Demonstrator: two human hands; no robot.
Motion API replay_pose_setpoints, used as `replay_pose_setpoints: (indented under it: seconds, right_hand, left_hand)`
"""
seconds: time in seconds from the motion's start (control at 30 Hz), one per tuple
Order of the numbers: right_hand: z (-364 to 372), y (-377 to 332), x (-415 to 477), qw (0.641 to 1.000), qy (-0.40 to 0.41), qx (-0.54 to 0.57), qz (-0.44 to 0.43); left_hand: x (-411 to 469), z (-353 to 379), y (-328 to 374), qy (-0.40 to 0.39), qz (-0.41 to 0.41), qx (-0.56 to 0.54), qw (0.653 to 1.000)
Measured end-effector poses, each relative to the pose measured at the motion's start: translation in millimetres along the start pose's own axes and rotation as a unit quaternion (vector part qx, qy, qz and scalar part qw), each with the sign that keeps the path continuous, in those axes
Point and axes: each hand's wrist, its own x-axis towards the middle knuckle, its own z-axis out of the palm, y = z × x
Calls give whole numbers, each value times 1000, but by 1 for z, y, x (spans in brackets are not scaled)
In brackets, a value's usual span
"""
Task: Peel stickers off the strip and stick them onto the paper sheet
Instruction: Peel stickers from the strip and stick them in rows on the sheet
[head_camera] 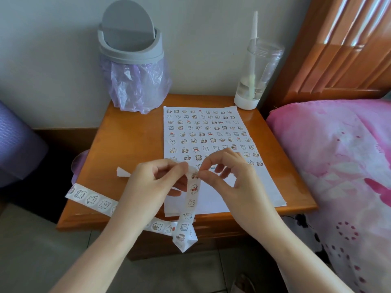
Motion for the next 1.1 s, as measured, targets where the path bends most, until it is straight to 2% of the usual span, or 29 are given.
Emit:
replay_pose_setpoints:
  seconds: [0.13,0.27,0.37,0.7,1.1]
  right_hand:
    - [-33,7,12,997,30,56,41]
    - [-67,40,25,987,16,0,162]
    - [-78,55,27,978,4,-5,209]
    - [-77,61,29,975,-35,-12,220]
    - [-70,61,29,975,-9,-19,219]
  left_hand:
    - [3,0,-6,3,-8,24,1000]
    - [2,0,-9,7,4,46,999]
    - [2,0,-10,10,9,53,998]
    - [4,0,-13,8,-1,63,998]
    - [5,0,-13,7,-2,73,997]
